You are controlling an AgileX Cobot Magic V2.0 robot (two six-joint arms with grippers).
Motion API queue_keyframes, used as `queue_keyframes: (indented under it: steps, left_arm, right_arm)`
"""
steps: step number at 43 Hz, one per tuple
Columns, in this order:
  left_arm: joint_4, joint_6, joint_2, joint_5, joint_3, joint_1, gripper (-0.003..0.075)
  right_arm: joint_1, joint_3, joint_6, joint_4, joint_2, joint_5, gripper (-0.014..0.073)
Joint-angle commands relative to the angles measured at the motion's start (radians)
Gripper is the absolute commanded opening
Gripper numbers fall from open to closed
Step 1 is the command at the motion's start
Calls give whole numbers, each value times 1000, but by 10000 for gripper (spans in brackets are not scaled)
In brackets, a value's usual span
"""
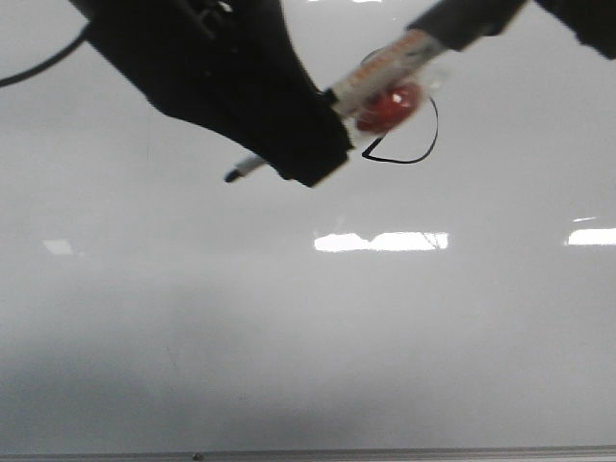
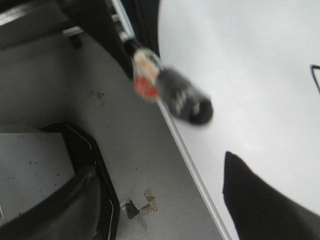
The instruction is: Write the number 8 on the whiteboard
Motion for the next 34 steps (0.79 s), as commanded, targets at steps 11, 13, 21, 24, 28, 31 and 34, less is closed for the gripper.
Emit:
queue_keyframes:
  steps: [11,13,21,24,28,31,34]
  left_arm:
    - [392,-657,-121,-32,-30,310,71]
    - [394,-676,-121,-32,-26,369,71]
    - [392,-729,-119,-114,7,576,71]
    - [392,-749,-119,-176,24,629,71]
    - [391,-756,-119,-234,39,669,71]
    - [391,-756,-119,-265,44,684,71]
    - [391,-756,-112,-291,45,691,71]
  right_arm:
    - [-153,-27,128,-55,-85,-5,550]
    - [-155,-27,128,-55,-83,-5,550]
    - [-155,-26,128,-55,-78,-12,550]
    - [-155,-26,128,-55,-78,-18,550]
    - [-155,-26,128,-55,-78,-27,550]
    - [-155,-26,128,-55,-78,-28,550]
    - [-155,-26,128,-55,-78,-28,550]
